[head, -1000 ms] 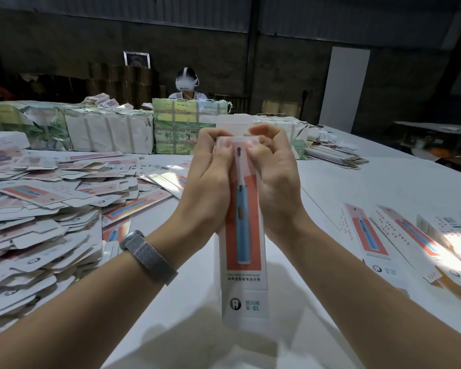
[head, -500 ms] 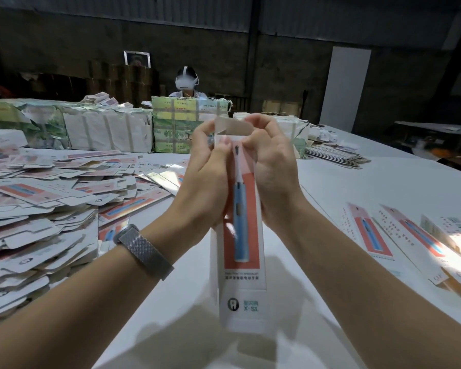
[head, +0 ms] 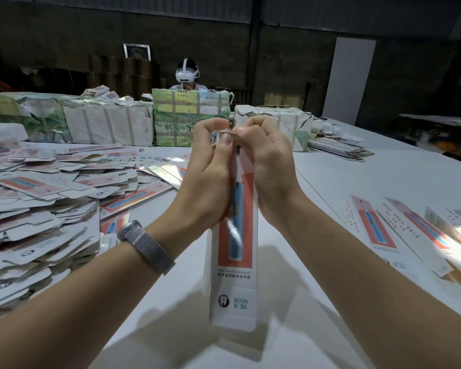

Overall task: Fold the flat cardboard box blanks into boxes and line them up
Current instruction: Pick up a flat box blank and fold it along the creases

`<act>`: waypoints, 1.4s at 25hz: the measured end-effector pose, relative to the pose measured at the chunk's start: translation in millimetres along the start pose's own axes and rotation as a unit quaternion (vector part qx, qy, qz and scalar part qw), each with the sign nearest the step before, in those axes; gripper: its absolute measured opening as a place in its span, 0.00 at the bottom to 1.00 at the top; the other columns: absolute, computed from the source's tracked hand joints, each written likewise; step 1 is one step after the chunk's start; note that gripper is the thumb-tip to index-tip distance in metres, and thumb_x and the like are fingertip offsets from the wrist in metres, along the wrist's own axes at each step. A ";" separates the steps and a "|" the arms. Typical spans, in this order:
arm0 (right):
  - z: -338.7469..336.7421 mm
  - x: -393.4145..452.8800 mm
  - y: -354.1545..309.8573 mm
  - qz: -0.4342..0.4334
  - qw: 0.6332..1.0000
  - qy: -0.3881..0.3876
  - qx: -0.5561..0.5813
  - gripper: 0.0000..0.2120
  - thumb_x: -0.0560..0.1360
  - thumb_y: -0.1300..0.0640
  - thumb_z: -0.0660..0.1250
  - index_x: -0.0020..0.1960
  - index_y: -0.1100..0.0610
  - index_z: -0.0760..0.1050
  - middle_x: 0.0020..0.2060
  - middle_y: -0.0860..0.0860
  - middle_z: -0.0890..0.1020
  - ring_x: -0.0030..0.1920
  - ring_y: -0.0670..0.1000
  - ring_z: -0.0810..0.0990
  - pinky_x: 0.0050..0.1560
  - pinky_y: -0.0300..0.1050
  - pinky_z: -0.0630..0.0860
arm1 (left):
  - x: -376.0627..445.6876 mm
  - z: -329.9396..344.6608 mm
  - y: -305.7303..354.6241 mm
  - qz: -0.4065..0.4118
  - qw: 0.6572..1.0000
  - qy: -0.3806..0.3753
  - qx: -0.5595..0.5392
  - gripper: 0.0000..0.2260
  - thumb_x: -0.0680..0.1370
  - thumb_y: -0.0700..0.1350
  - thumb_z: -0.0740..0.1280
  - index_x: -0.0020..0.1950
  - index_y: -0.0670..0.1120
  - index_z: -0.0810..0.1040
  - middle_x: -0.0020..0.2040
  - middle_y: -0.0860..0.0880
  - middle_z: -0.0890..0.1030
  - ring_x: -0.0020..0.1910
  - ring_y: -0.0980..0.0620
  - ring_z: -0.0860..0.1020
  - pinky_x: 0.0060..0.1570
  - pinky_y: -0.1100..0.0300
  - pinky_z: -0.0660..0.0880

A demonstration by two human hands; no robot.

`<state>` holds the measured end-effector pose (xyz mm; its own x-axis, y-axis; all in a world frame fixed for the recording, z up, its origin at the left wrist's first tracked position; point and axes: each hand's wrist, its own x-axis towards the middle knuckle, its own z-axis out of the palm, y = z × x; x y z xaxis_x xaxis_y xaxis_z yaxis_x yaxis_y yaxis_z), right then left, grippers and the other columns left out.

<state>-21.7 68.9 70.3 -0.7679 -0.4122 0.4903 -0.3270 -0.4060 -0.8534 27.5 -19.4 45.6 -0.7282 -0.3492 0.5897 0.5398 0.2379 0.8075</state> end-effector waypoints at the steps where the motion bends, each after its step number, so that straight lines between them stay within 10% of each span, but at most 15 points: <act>1: -0.6 -0.4 0.1 0.004 1.000 -0.010 -0.012 0.05 0.72 0.57 0.64 0.46 0.58 0.73 0.40 0.60 0.75 0.41 0.58 0.74 0.43 0.58 0.75 | -0.2 -0.2 -0.4 0.006 1.000 -0.002 -0.001 0.08 0.86 0.48 0.55 0.64 0.50 0.66 0.51 0.40 0.81 0.44 0.48 0.83 0.44 0.53 0.80; 9: -9.1 5.6 -3.4 0.026 0.993 -0.053 -0.105 0.11 0.79 0.61 0.59 0.54 0.58 0.80 0.46 0.71 0.78 0.42 0.62 0.78 0.44 0.77 0.72 | 1.9 -5.9 1.7 0.007 1.000 -0.023 0.010 0.12 0.85 0.51 0.55 0.69 0.54 0.61 0.53 0.40 0.80 0.41 0.44 0.84 0.41 0.47 0.82; 22: -21.7 11.6 -1.7 0.023 0.997 -0.073 -0.020 0.13 0.76 0.59 0.61 0.51 0.52 0.84 0.53 0.62 0.84 0.51 0.65 0.79 0.51 0.68 0.71 | -1.4 -5.4 10.1 0.043 0.994 -0.049 0.086 0.20 0.86 0.47 0.53 0.79 0.52 0.55 0.70 0.48 0.71 0.65 0.48 0.78 0.61 0.46 0.79; 31: -21.8 8.8 1.5 -0.105 0.988 -0.078 -0.086 0.11 0.80 0.58 0.61 0.48 0.54 0.83 0.38 0.62 0.83 0.36 0.55 0.81 0.34 0.50 0.78 | -0.8 -4.2 15.2 -0.013 0.999 -0.048 0.008 0.16 0.87 0.49 0.55 0.75 0.56 0.61 0.61 0.43 0.78 0.46 0.46 0.84 0.44 0.49 0.83; 35: -24.2 10.0 0.2 -0.134 0.981 -0.081 -0.111 0.11 0.81 0.62 0.61 0.49 0.58 0.82 0.41 0.68 0.80 0.36 0.64 0.79 0.32 0.64 0.75 | -0.2 -4.8 15.1 -0.004 0.998 -0.053 0.014 0.15 0.87 0.49 0.55 0.74 0.56 0.62 0.60 0.44 0.79 0.47 0.45 0.84 0.43 0.51 0.83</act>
<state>-42.8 84.5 70.8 -0.5468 -0.4464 0.7083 -0.6309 -0.3365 -0.6991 37.8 -20.1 57.6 -0.7738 -0.2535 0.5805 0.5233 0.2608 0.8113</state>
